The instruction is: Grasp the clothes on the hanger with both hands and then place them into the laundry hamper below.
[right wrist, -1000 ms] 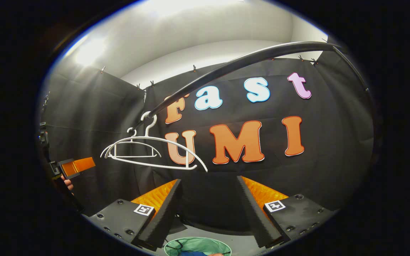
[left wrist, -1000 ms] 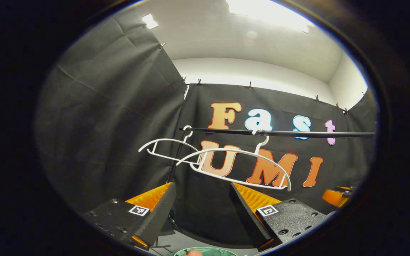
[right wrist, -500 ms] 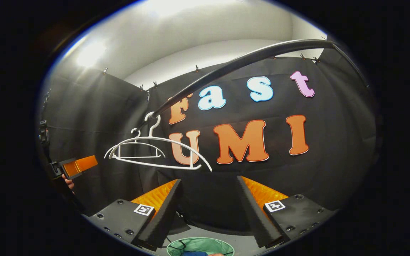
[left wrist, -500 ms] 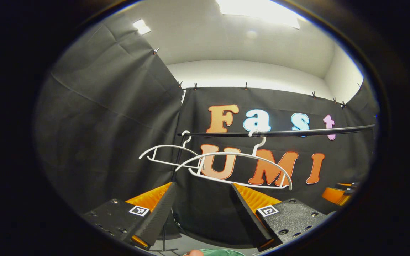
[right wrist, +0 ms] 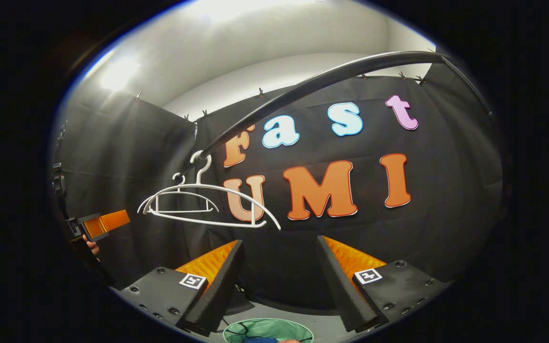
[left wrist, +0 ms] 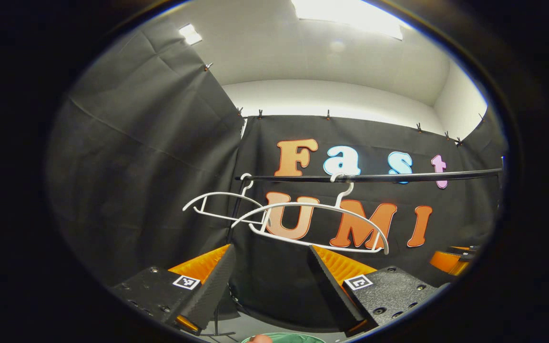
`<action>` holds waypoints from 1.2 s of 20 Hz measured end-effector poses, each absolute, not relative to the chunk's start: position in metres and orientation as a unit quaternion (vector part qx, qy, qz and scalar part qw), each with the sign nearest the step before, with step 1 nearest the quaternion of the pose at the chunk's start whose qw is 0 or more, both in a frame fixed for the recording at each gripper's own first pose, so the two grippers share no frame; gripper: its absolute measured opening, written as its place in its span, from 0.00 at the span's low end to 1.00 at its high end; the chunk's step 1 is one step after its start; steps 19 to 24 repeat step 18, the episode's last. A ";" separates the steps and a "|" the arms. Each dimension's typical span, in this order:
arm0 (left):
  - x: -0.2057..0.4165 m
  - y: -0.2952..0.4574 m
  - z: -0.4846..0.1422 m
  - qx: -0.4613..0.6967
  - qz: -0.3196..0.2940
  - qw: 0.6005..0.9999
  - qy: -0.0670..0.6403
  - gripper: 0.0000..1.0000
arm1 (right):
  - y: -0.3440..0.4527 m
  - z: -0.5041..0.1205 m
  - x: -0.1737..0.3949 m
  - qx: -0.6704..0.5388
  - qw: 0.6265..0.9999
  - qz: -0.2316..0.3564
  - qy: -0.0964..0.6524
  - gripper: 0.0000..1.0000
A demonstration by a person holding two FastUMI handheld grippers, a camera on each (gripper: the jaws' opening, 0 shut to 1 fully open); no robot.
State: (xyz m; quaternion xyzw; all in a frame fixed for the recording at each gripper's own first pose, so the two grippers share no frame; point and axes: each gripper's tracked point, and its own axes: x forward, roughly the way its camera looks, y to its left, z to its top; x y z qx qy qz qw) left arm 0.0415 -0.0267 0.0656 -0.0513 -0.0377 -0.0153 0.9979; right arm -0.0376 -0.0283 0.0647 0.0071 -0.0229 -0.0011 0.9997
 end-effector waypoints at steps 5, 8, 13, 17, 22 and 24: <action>0.041 -0.026 0.065 -0.053 -0.016 0.998 -0.037 0.95 | -0.025 0.064 -0.036 0.006 1.000 0.001 -0.021 1.00; 0.041 -0.024 0.065 -0.056 -0.016 0.998 -0.038 0.95 | -0.024 0.064 -0.037 0.003 1.000 0.002 -0.022 0.98; 0.040 -0.020 0.062 -0.059 -0.014 0.998 -0.035 0.95 | -0.020 0.063 -0.037 0.003 1.000 0.006 -0.019 0.98; 0.039 -0.018 0.059 -0.059 -0.012 0.998 -0.030 0.92 | -0.017 0.061 -0.036 0.004 1.000 0.009 -0.015 0.89; 0.039 -0.017 0.059 -0.059 -0.011 0.998 -0.030 0.95 | -0.017 0.060 -0.036 0.003 1.000 0.009 -0.015 0.89; 0.039 -0.017 0.059 -0.059 -0.011 0.998 -0.030 0.95 | -0.017 0.060 -0.036 0.003 1.000 0.009 -0.015 0.89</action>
